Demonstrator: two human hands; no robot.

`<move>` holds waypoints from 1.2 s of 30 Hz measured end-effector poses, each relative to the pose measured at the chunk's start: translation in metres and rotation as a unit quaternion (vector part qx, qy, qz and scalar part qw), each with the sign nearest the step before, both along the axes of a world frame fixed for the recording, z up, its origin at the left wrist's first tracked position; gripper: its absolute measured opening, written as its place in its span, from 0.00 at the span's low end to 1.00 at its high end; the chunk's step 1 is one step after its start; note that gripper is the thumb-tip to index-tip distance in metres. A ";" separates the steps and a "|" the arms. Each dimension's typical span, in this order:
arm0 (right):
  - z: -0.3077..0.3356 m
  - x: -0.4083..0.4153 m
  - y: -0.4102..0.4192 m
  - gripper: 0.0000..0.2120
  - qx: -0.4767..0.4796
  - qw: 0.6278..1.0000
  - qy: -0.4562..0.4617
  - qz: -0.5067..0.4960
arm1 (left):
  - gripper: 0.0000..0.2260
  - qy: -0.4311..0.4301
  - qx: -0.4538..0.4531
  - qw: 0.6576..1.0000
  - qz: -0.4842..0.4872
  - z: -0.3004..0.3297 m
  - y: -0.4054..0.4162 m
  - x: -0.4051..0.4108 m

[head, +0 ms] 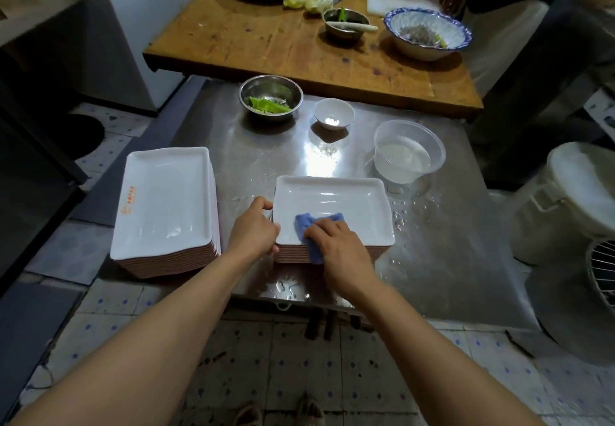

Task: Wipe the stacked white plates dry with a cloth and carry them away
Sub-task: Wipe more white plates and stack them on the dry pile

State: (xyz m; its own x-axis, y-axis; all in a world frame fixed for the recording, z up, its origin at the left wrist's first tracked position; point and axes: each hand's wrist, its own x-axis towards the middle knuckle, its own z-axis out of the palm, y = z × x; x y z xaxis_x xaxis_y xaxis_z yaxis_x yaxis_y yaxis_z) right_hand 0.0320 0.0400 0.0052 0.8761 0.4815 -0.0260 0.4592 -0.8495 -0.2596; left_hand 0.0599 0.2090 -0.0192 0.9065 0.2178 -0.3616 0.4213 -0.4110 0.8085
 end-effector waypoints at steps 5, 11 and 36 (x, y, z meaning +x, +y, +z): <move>0.005 -0.004 -0.053 0.17 -0.072 0.993 -0.036 -0.087 | 0.13 -0.018 0.050 0.999 -0.002 -0.001 -0.004 -0.001; 0.015 -0.001 -0.082 0.15 -0.112 0.985 -0.037 -0.126 | 0.15 -0.022 0.091 0.996 0.011 0.001 -0.007 -0.001; 0.013 0.032 0.017 0.15 0.185 0.970 0.157 -0.003 | 0.12 -0.025 -0.007 0.999 0.047 -0.010 -0.004 -0.006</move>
State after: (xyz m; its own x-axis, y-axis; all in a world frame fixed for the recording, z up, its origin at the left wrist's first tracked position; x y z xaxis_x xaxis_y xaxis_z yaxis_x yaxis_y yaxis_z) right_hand 0.0642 0.0574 0.0186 0.8557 0.5039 -0.1178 0.3039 -0.6736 -0.6737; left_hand 0.0543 0.2049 -0.0290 0.8999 0.2969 -0.3194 0.4153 -0.3599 0.8355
